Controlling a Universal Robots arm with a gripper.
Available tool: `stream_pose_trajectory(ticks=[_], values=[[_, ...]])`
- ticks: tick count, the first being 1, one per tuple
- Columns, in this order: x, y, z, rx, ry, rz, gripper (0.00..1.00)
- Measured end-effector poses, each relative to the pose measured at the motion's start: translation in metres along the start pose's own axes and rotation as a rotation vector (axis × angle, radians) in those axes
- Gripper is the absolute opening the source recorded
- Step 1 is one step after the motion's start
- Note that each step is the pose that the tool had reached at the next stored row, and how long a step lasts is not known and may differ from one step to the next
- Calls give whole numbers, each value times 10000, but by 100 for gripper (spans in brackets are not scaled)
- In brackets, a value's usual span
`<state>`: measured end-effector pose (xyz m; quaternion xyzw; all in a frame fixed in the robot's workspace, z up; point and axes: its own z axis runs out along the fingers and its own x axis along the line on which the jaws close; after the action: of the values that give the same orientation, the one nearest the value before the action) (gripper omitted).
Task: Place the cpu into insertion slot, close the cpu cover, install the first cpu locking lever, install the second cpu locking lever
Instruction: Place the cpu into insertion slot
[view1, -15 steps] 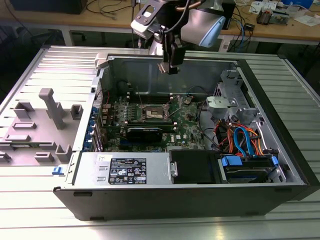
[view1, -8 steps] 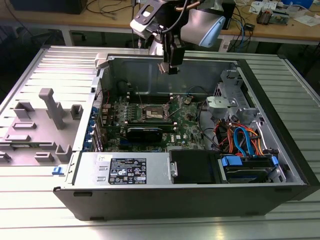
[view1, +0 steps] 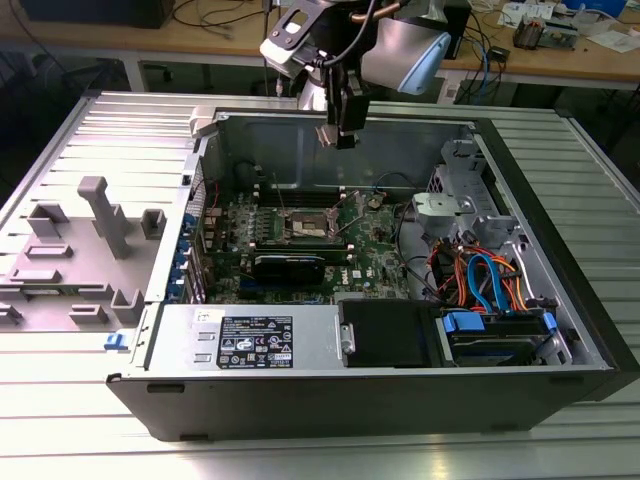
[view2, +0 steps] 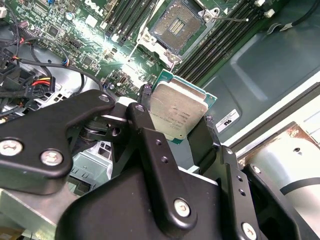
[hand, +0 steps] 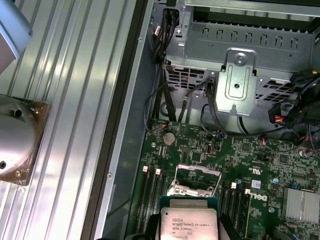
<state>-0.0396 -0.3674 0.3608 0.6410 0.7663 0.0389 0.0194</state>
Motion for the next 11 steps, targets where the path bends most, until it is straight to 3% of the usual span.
stream_pose_trajectory(ticks=[3,11], values=[[0,0,1,0,-3,36,54],[0,-1,11,-15,-65,770,54]])
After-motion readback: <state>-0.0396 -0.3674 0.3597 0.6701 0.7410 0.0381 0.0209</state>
